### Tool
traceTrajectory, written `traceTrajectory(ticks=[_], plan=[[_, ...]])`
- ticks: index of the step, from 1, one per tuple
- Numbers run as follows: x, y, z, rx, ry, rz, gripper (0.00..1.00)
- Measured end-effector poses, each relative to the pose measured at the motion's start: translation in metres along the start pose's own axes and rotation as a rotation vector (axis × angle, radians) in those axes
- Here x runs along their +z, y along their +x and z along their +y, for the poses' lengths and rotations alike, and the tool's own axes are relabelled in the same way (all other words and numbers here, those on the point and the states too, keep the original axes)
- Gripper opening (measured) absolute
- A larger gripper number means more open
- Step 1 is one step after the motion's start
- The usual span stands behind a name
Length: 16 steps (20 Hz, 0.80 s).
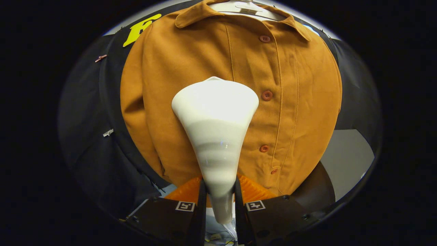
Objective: Iron the clothes twice with a garment steamer, once on the left side and once on the right side.
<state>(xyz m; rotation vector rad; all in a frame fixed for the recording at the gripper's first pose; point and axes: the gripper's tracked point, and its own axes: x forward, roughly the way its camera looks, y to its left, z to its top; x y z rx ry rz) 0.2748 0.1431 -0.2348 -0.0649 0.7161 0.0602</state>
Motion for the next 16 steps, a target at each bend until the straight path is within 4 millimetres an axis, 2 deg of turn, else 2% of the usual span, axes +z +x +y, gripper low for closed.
traceTrajectory(ticks=[10,16], plan=[[-0.057,0.016,-0.008,-0.011,0.008,0.136,0.39],[-0.081,0.019,-0.005,-0.01,0.015,0.207,0.39]])
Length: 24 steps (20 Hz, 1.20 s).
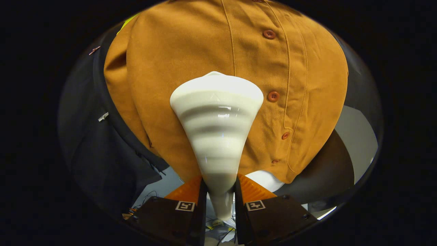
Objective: Iron the clothes twice with a garment steamer, once on the left side and once on the right side.
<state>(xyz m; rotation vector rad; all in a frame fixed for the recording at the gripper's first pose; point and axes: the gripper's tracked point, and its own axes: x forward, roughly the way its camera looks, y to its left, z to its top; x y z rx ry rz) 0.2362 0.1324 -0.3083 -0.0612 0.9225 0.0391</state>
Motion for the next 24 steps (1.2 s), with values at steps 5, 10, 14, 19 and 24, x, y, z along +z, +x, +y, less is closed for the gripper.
traceTrajectory(ticks=[5,10,14,19,24], plan=[[-0.024,0.011,0.002,0.008,0.005,0.059,0.39],[-0.044,0.016,0.004,0.017,0.004,0.104,0.39],[-0.055,0.013,0.003,0.013,0.0,0.126,0.39],[-0.02,-0.017,-0.008,0.007,0.033,0.01,0.39],[0.037,-0.058,-0.025,-0.02,0.028,-0.171,0.39]])
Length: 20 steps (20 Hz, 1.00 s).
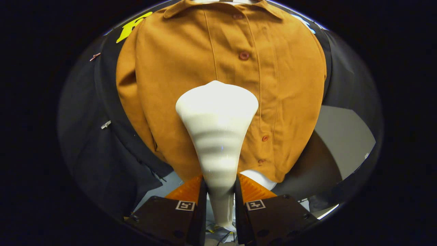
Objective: Iron the clothes twice with a garment steamer, once on the left side and once on the right side.
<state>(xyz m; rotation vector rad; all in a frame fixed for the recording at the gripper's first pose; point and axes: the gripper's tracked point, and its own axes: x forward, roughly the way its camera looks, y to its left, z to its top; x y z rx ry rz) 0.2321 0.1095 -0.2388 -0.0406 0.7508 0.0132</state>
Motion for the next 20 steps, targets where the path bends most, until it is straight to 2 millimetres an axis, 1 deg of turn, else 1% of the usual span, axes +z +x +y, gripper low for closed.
traceTrajectory(ticks=[1,2,6,10,11,12,16,18,20], plan=[[0.01,-0.004,-0.004,-0.006,0.002,-0.034,0.39],[0.023,-0.013,-0.009,-0.011,0.004,-0.067,0.39],[0.068,-0.033,-0.028,-0.053,0.003,-0.196,0.39],[0.107,-0.058,-0.05,-0.094,0.024,-0.319,0.39],[0.115,-0.064,-0.054,-0.105,0.032,-0.348,0.39],[0.123,-0.076,-0.057,-0.115,0.037,-0.383,0.39],[0.155,-0.107,-0.06,-0.139,0.024,-0.532,0.39],[0.167,-0.119,-0.064,-0.146,0.013,-0.598,0.39],[0.175,-0.127,-0.064,-0.141,0.013,-0.648,0.39]])
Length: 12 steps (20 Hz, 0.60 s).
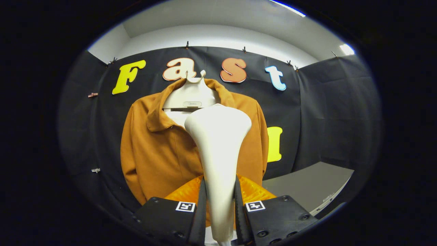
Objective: Iron the clothes twice with a garment steamer, once on the left side and once on the right side.
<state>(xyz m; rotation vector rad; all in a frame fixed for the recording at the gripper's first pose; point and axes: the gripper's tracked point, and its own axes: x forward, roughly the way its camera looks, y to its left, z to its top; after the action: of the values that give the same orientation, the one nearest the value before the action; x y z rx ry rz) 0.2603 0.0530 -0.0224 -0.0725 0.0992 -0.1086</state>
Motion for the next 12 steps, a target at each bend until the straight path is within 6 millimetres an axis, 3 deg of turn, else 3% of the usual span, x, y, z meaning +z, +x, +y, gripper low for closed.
traceTrajectory(ticks=[6,12], plan=[[0.023,-0.007,-0.004,0.005,0.008,-0.097,0.39],[0.027,-0.013,-0.009,-0.003,0.015,-0.117,0.39]])
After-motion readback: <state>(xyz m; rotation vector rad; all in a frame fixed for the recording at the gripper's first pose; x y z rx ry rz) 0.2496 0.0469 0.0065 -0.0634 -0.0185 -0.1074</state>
